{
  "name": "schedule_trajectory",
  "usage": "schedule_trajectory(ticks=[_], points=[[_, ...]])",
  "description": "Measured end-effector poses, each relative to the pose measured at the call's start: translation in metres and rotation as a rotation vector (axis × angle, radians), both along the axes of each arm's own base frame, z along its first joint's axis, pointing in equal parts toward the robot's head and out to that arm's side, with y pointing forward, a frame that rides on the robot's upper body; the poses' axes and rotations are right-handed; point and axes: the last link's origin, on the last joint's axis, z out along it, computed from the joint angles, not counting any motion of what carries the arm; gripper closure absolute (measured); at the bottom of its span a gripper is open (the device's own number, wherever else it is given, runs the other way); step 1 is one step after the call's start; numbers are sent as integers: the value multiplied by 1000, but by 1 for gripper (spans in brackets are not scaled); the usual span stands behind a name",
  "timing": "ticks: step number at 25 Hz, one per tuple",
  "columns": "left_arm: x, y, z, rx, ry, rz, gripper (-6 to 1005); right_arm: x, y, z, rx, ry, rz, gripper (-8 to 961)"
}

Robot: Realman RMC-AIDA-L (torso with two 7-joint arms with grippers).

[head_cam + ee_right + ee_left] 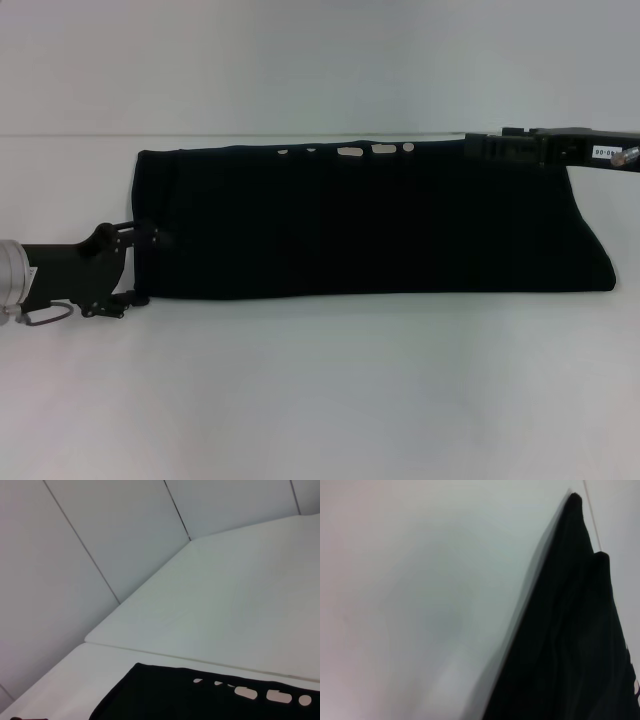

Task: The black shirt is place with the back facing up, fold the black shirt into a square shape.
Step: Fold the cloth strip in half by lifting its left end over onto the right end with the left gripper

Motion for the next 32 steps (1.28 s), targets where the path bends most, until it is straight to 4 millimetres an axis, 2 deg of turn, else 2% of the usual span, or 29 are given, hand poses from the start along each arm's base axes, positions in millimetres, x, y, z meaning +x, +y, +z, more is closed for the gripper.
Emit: schedule_trajectory(ticks=[15,20,32], points=[[8,7,5,-5,20,-58,81,0,0,2,1,5,-4,28],[11,3,6,-33,-5,-74,82,0,0,2,1,5,-5,28],[4,-11,0,-65,-24,-59,82,1,1,3,7,2,-8,28]])
